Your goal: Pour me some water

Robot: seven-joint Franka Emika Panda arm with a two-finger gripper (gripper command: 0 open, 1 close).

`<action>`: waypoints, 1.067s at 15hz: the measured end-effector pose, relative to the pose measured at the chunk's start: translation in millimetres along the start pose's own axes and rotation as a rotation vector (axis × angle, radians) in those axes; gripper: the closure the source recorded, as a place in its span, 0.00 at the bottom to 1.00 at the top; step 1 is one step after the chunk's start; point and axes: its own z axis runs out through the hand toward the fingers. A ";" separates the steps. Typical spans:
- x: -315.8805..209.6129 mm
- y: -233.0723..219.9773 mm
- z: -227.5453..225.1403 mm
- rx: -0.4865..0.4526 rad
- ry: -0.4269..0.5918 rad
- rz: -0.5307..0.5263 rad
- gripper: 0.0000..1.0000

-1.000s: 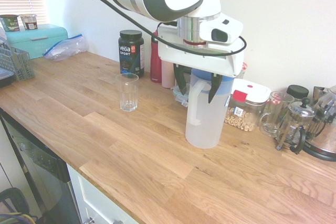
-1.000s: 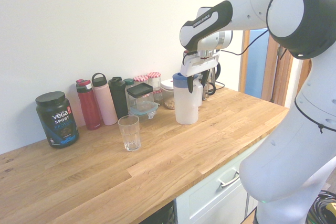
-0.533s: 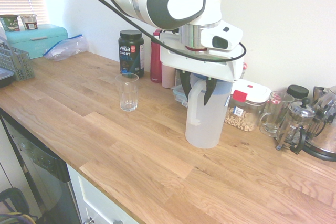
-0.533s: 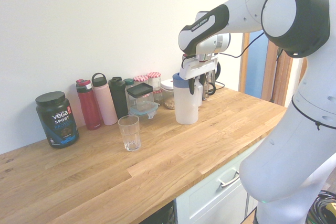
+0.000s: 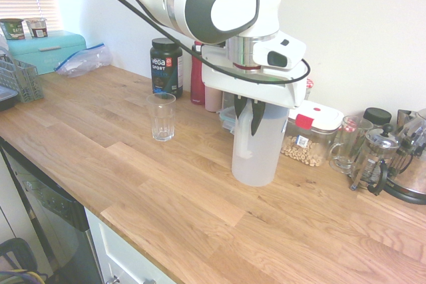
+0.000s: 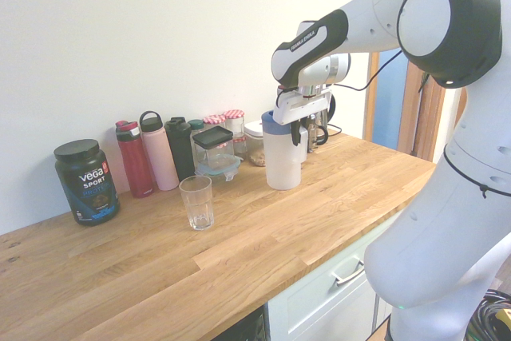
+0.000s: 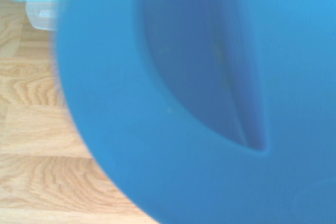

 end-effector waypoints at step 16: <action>-96.5 -70.1 -87.9 -0.054 -0.030 -0.631 1.00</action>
